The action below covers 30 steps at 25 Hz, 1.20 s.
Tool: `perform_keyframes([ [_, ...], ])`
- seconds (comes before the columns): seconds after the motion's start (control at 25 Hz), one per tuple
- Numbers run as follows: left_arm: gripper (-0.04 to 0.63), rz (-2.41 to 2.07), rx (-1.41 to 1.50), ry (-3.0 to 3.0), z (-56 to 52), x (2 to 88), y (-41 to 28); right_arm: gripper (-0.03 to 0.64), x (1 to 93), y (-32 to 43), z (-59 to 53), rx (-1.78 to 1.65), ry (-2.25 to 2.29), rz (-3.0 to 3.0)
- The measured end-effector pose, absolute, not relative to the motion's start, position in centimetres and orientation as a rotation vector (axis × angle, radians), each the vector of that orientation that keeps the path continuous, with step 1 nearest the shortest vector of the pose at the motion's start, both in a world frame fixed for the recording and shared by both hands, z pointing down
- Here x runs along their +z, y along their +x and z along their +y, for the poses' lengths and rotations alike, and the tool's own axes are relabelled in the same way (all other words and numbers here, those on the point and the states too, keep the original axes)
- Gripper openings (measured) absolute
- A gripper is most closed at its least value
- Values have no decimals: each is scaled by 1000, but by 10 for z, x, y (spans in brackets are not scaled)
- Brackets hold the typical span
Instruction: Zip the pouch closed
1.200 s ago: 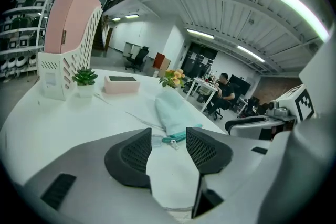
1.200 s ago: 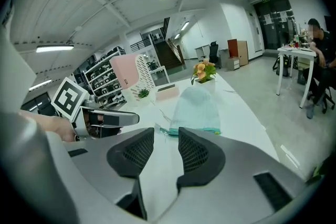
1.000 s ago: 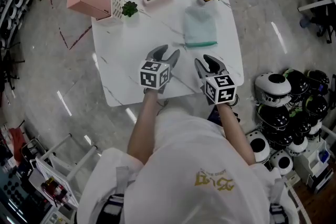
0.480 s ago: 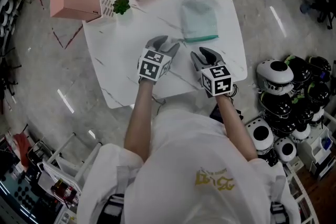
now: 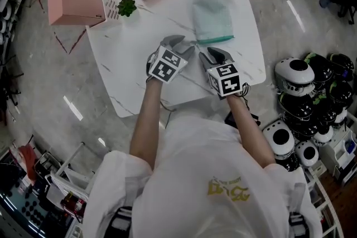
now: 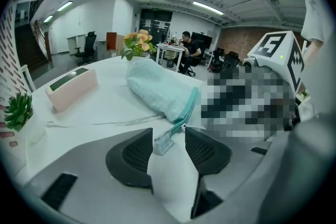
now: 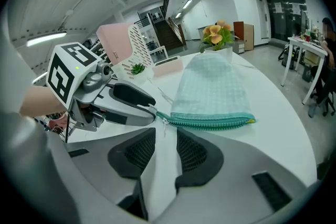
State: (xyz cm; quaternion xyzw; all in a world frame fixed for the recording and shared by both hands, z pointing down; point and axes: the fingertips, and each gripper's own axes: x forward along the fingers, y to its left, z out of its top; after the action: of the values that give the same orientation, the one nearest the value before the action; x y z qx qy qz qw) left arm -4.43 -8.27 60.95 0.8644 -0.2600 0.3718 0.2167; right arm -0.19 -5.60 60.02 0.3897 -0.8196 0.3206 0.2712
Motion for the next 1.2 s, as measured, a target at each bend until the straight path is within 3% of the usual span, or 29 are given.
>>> perform_keyframes([
  [0.44,213,-533,1230,2512,-83,615,-33,118,606,-14,-66,851,1034,-2184],
  [0.72,181,-474,1246,2516,-79,619,-29,90,614,-15,-66,823,1013,-2154],
  [1.2,64,-442,1272,2540,-75,622,-25,31,619,-18,-67,688,994,-2097],
])
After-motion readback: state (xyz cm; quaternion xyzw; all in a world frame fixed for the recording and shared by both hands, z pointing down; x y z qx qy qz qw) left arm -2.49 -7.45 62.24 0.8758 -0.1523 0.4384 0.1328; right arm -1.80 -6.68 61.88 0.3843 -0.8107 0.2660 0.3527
